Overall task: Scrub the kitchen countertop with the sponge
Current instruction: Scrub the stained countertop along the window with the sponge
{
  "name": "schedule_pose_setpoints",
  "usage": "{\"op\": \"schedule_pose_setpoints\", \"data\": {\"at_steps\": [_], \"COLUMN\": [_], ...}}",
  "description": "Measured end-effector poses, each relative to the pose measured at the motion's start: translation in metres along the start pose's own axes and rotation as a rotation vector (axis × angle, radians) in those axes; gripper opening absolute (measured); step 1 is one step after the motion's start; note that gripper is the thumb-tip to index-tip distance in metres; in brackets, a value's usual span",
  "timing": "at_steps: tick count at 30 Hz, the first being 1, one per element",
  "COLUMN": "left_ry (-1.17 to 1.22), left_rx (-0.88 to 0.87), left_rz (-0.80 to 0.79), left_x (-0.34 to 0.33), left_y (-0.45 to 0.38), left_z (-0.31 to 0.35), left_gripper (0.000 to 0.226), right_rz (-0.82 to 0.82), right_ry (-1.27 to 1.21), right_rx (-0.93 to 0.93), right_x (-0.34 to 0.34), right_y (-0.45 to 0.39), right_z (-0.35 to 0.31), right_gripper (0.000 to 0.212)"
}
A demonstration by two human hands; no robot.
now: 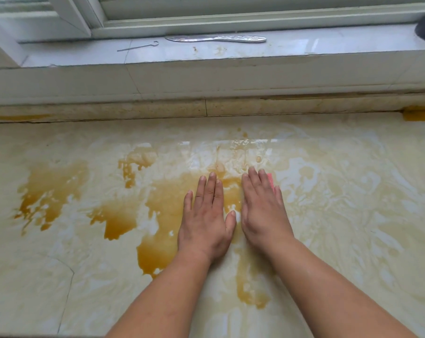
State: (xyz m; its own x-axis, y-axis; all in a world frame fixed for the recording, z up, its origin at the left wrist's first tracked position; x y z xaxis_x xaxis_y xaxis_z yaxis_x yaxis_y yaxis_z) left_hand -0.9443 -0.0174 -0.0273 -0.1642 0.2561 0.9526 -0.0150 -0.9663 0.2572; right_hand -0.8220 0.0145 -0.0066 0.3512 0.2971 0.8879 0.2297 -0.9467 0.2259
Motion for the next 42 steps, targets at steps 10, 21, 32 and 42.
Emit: {"op": "schedule_pose_setpoints", "data": {"at_steps": [10,21,32,42], "left_ry": [-0.008,-0.014,-0.026,-0.019], "left_rx": [0.001,0.005,0.009,0.008], "left_rz": [-0.019,-0.02,-0.025,-0.018], "left_x": [0.0,-0.001,-0.002,-0.003], "left_y": [0.0,0.0,0.0,0.0], "left_z": [0.0,-0.001,-0.001,-0.001], "left_gripper": [0.083,0.082,0.081,0.082], "right_rz": [-0.01,0.041,0.032,-0.001], "right_ry": [0.025,0.016,-0.004,0.032], "right_rx": [0.072,0.074,-0.02,0.072], "right_x": [-0.012,0.002,0.028,0.0], "right_y": [0.048,0.019,-0.063,0.006], "right_z": [0.014,0.01,0.011,0.009], "right_gripper": [0.062,0.066,0.064,0.065]}}
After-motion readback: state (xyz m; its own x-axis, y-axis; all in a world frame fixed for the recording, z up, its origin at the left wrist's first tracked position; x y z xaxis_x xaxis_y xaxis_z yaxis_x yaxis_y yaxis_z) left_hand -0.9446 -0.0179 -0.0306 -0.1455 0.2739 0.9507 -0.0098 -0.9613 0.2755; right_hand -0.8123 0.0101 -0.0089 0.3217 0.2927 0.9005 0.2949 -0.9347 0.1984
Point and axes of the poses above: each hand's wrist, its own y-axis away from the middle knuckle, its own x-axis out of the back of the hand, z = x × y, the point moved 10 cm from there along -y, towards the middle knuckle
